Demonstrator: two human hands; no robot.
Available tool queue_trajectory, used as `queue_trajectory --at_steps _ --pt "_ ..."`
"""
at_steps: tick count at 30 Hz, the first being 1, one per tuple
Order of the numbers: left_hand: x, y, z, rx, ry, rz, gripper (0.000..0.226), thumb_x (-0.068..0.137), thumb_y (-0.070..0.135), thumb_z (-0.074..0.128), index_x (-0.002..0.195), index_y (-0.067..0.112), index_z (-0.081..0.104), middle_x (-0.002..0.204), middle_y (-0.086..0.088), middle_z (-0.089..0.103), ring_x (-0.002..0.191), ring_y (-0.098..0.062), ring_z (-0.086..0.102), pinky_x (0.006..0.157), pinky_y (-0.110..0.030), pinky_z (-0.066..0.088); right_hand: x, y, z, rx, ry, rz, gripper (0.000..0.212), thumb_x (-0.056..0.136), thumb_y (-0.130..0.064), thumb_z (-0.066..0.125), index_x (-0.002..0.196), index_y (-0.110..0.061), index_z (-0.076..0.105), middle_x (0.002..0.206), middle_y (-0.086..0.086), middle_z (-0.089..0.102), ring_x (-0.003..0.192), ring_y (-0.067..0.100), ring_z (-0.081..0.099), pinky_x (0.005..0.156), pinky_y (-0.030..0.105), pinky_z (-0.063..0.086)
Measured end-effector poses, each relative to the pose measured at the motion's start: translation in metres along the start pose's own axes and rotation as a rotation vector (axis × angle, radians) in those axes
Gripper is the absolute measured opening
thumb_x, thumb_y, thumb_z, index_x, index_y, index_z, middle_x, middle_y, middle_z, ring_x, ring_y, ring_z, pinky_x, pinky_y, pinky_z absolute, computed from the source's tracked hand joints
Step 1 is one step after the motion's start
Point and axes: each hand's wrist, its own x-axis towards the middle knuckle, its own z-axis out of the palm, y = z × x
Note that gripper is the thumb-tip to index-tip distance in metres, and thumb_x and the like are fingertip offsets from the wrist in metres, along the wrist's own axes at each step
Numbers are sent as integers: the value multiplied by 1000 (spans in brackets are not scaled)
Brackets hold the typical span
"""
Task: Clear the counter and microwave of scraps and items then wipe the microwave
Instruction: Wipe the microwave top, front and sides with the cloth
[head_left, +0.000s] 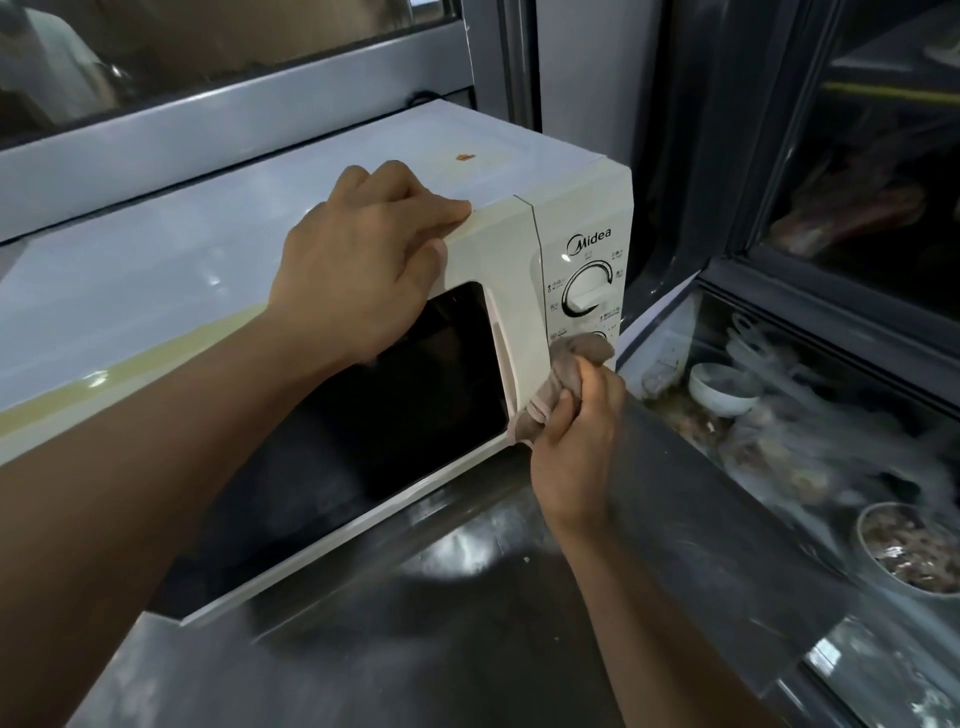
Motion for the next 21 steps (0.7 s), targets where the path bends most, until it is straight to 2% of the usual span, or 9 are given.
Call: queue_trajectory --at_steps 3,6,8,12,15,17,18,20,21 --pt "0 0 -1 -5 -3 -2 47 86 30 36 129 29 55 116 3 54 109 -21 43 74 -32 32 -12 18 3 -34 -61 87 27 90 6 43 114 2 52 112 8 46 94 7 54 82 6 41" --pt "0 -1 0 3 1 1 47 87 30 35 130 29 54 117 4 54 109 -20 43 74 -31 31 -13 37 1 -65 -145 251 21 86 8 46 105 1 54 109 15 53 94 13 59 78 5 38" --pt "0 -1 0 7 8 9 47 87 29 35 130 29 54 116 4 54 108 -21 44 73 -31 31 -5 41 -1 -95 -165 271 18 86 6 47 99 -3 53 106 15 54 94 22 56 77 4 35" --pt "-1 -2 1 6 11 15 46 88 29 36 130 29 55 116 4 54 107 -20 44 72 -29 31 25 27 -14 -13 -84 353 13 93 5 39 101 -4 43 77 -1 47 63 11 53 49 -2 35" --pt "-1 -2 1 6 19 20 46 88 29 36 129 29 55 116 4 55 108 -20 45 73 -29 31 43 20 -19 56 -61 385 19 92 11 34 102 -5 38 72 -2 44 62 16 55 45 1 35" --pt "-1 -1 2 12 21 17 46 87 30 36 129 29 55 117 3 54 109 -20 45 74 -29 31 37 18 -13 93 -37 443 16 93 7 34 105 -3 37 73 4 50 62 20 58 44 4 37" --pt "0 -1 2 12 22 14 46 87 30 35 129 29 55 117 3 54 109 -20 45 73 -29 31 29 16 -9 121 -57 478 14 95 5 35 105 -5 35 72 12 53 53 18 59 39 7 37" --pt "0 -1 1 7 25 6 47 87 30 35 129 29 56 116 4 54 108 -20 45 73 -30 32 6 7 -2 160 -191 490 12 94 7 37 100 -3 34 69 31 54 36 10 54 32 16 37" --pt "0 -1 1 6 24 5 46 87 29 35 129 29 56 116 4 55 108 -21 45 74 -31 32 -2 6 -1 132 -221 467 13 91 12 38 95 1 34 66 32 51 34 4 51 32 15 37"
